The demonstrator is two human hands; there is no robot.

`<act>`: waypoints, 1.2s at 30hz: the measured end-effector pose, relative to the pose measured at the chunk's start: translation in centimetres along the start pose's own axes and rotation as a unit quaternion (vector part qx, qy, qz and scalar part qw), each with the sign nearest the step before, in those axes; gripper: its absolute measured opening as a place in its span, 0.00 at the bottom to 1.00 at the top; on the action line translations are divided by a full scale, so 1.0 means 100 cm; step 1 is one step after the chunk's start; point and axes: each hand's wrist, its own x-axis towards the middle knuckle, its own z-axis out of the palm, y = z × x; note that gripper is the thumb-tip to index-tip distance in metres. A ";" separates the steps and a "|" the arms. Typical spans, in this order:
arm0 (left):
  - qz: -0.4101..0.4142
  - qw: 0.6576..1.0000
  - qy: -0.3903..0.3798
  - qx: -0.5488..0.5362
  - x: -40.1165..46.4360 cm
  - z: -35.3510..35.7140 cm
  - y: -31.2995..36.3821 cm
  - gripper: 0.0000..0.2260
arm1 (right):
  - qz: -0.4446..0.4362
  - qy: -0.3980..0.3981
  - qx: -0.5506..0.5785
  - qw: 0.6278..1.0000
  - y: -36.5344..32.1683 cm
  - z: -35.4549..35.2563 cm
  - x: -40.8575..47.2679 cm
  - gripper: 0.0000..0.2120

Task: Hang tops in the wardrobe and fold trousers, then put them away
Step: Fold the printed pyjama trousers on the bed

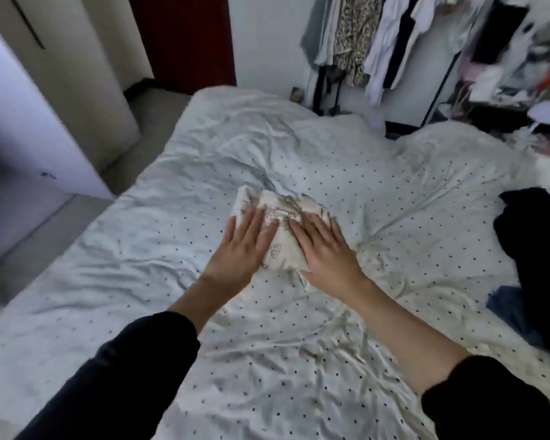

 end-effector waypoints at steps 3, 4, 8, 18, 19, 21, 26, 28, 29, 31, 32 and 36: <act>-0.064 0.996 0.056 0.029 -0.058 -0.051 -0.107 0.32 | -0.050 0.056 -0.024 0.997 -0.096 -0.051 0.081 0.41; -0.078 0.993 0.082 0.030 -0.077 -0.066 -0.136 0.33 | -0.070 0.085 -0.032 0.993 -0.127 -0.064 0.102 0.40; -0.160 0.983 0.056 0.065 -0.174 -0.110 -0.280 0.33 | -0.138 0.203 -0.028 0.969 -0.277 -0.108 0.193 0.36; -0.288 0.945 0.015 0.154 -0.307 -0.158 -0.530 0.33 | -0.250 0.246 0.010 0.937 -0.513 -0.167 0.381 0.41; -0.293 0.943 0.031 0.152 -0.313 -0.159 -0.552 0.33 | -0.259 0.246 0.009 0.934 -0.529 -0.171 0.401 0.40; -0.305 0.939 0.033 0.155 -0.326 -0.163 -0.589 0.34 | -0.279 0.240 0.019 0.930 -0.560 -0.174 0.438 0.42; -0.334 0.925 0.031 0.180 -0.350 -0.172 -0.689 0.35 | -0.307 0.240 0.039 0.920 -0.633 -0.181 0.526 0.44; -0.339 0.919 0.026 0.198 -0.358 -0.175 -0.733 0.38 | -0.310 0.240 0.038 0.919 -0.662 -0.185 0.564 0.41; -0.340 0.919 0.030 0.198 -0.362 -0.177 -0.756 0.39 | -0.311 0.236 0.037 0.920 -0.675 -0.188 0.582 0.40; -0.339 0.920 0.047 0.192 -0.365 -0.178 -0.802 0.39 | -0.305 0.244 0.022 0.920 -0.700 -0.192 0.623 0.39; -0.339 0.921 0.055 0.183 -0.366 -0.178 -0.824 0.38 | -0.299 0.253 0.014 0.920 -0.713 -0.195 0.642 0.38; -0.339 0.928 0.072 0.133 -0.367 -0.179 -0.904 0.37 | -0.275 0.252 -0.004 0.928 -0.758 -0.210 0.706 0.37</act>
